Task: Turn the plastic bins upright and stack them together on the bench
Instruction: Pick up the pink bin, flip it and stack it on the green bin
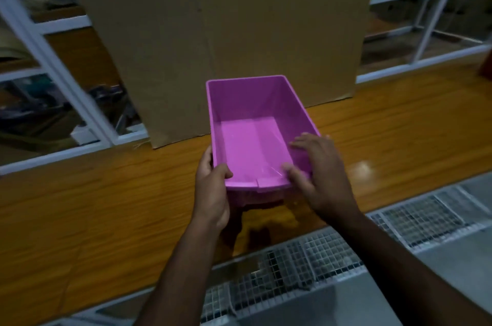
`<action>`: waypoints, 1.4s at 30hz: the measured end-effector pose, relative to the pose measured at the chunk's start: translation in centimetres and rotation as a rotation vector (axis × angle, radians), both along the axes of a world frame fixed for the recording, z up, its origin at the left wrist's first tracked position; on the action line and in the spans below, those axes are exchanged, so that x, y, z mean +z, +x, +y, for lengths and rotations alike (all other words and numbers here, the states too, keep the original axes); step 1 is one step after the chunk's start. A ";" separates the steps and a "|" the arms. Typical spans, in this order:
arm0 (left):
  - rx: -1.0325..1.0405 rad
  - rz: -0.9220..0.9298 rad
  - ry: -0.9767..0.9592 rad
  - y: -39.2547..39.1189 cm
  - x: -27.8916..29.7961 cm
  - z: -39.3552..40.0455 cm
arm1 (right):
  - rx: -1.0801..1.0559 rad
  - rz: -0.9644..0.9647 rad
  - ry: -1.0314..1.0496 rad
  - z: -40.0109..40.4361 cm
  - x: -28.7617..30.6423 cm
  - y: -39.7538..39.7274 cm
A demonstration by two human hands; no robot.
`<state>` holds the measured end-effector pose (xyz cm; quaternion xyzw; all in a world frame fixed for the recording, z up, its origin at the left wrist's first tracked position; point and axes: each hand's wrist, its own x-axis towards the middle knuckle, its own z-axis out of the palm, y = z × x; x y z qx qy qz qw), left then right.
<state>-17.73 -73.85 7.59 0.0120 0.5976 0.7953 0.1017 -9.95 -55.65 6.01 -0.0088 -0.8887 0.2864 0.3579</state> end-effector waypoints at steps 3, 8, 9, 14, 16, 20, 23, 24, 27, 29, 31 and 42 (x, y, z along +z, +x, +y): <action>-0.090 0.023 0.016 1.8 0.1 5.0 | -0.307 0.062 -0.286 6.1 -0.9 2.2; -0.155 0.016 0.019 5.9 -0.2 15.2 | -0.310 -0.022 -0.739 15.9 -1.1 7.3; -0.168 0.009 0.024 6.7 -0.3 17.3 | -0.313 -0.009 -0.732 17.9 -1.0 8.4; -0.222 0.000 0.044 10.4 -0.1 26.9 | -0.319 0.007 -0.733 27.0 -0.4 13.7; -0.250 -0.006 0.049 11.7 -0.1 30.2 | -0.344 0.029 -0.737 30.0 -0.2 15.6; -0.298 0.005 0.038 13.7 0.7 36.9 | -0.408 0.080 -0.772 35.8 0.1 18.3; -0.340 0.025 0.027 14.5 1.3 41.9 | -0.457 0.127 -0.776 39.8 0.2 19.6; -0.360 0.034 0.029 14.7 1.3 43.5 | -0.472 0.134 -0.773 41.2 0.2 19.9; -0.399 0.064 0.050 14.6 1.3 48.4 | -0.507 0.143 -0.759 45.6 0.2 20.2; -0.417 0.083 0.080 14.2 1.4 51.9 | -0.519 0.156 -0.740 49.0 0.4 20.1; -0.424 0.098 0.113 13.5 1.6 55.5 | -0.531 0.169 -0.710 52.6 0.8 19.7; -0.381 0.153 0.306 9.2 6.0 76.8 | -0.562 0.229 -0.565 73.7 7.2 15.5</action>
